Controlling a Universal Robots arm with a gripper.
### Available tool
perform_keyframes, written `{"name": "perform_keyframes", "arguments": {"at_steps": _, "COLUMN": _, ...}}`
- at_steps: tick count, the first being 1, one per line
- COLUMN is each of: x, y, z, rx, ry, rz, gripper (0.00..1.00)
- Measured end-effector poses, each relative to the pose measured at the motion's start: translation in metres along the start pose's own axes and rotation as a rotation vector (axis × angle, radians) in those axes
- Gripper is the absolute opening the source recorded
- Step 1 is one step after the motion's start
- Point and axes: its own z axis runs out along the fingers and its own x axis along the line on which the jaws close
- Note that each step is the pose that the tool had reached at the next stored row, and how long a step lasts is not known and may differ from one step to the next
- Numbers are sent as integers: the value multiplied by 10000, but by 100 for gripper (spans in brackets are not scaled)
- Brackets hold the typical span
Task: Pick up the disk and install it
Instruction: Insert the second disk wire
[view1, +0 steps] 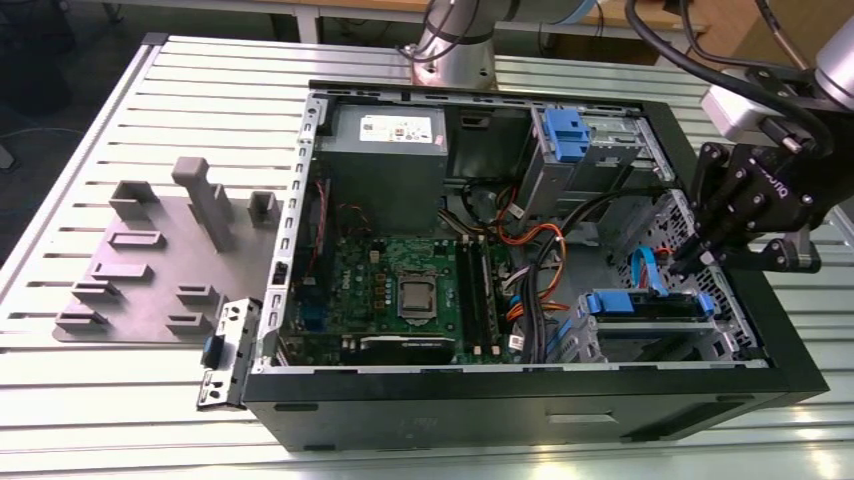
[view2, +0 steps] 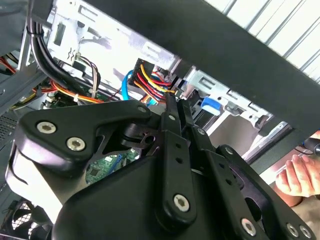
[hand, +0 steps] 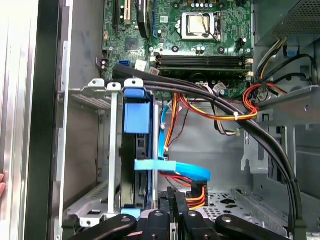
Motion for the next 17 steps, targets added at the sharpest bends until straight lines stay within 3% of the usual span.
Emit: {"name": "perform_keyframes", "arguments": {"at_steps": 17, "x": 1, "y": 73, "z": 6, "rx": 8, "ry": -2, "rz": 1, "gripper": 16}}
